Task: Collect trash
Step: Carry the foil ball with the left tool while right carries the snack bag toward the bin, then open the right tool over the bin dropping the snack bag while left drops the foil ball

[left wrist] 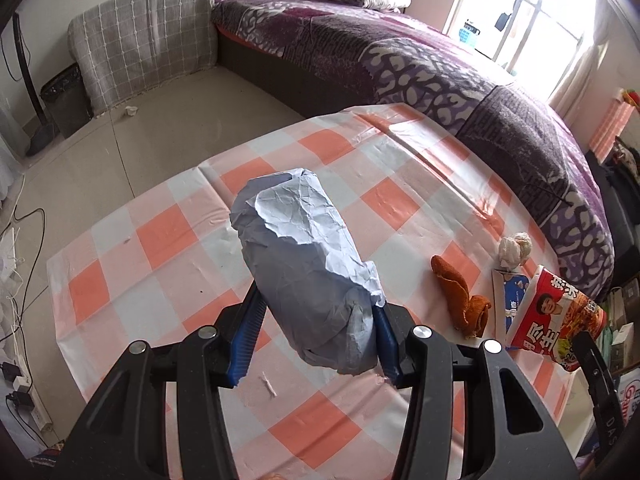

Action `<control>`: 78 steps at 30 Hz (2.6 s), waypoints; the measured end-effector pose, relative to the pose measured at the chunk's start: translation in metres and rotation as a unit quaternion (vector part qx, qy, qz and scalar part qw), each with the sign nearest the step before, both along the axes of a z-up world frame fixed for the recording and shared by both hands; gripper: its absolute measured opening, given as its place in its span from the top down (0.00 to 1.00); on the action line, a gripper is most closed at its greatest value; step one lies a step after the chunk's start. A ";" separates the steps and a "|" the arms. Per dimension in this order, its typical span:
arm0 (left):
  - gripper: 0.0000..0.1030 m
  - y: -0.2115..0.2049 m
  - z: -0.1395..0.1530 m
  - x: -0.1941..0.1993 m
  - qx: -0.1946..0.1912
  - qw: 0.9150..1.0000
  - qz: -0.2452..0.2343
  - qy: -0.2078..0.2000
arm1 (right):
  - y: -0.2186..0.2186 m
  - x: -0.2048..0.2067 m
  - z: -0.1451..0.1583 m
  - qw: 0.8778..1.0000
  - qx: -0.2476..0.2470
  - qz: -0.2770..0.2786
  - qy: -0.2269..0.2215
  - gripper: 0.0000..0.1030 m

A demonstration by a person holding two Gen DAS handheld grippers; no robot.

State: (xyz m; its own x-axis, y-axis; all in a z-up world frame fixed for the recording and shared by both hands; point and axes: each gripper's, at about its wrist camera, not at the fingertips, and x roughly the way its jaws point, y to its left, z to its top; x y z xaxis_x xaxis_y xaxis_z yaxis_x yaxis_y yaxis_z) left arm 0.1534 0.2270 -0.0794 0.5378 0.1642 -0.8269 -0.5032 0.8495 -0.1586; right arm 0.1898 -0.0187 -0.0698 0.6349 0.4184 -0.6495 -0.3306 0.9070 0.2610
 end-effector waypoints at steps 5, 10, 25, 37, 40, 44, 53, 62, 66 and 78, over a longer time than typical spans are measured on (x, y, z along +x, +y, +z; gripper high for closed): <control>0.52 -0.013 0.015 0.003 0.015 1.000 -0.009 -0.018 | -0.006 -0.006 0.013 1.000 0.001 -0.006 -0.024 0.94; 0.52 -0.026 0.023 0.006 0.019 0.999 -0.017 -0.026 | -0.014 -0.010 0.022 0.999 -0.001 -0.012 -0.039 0.94; 0.52 -0.074 0.034 0.017 0.020 0.998 -0.052 -0.034 | -0.059 -0.018 0.039 0.997 0.007 -0.050 -0.053 0.94; 0.52 -0.130 0.043 0.028 0.027 0.994 -0.102 -0.042 | -0.109 -0.022 0.050 0.993 0.019 -0.096 -0.058 0.94; 0.52 -0.145 0.044 0.030 0.027 0.992 -0.114 -0.044 | -0.122 -0.023 0.052 0.992 0.021 -0.110 -0.059 0.94; 0.52 -0.165 0.046 0.032 0.029 0.990 -0.131 -0.047 | -0.141 -0.026 0.056 0.989 0.024 -0.130 -0.059 0.94; 0.52 -0.213 0.048 0.035 0.034 0.983 -0.174 -0.048 | -0.195 -0.037 0.063 0.980 0.033 -0.188 -0.058 0.94; 0.52 -0.265 0.047 0.036 0.033 0.972 -0.226 -0.051 | -0.258 -0.048 0.060 0.965 0.042 -0.259 -0.027 0.93; 0.52 -0.288 0.047 0.035 0.021 0.967 -0.249 -0.050 | -0.282 -0.053 0.057 0.958 0.052 -0.283 -0.012 0.91; 0.52 -0.359 0.040 0.025 0.016 0.947 -0.319 -0.041 | -0.341 -0.082 0.057 0.930 0.060 -0.361 -0.021 0.57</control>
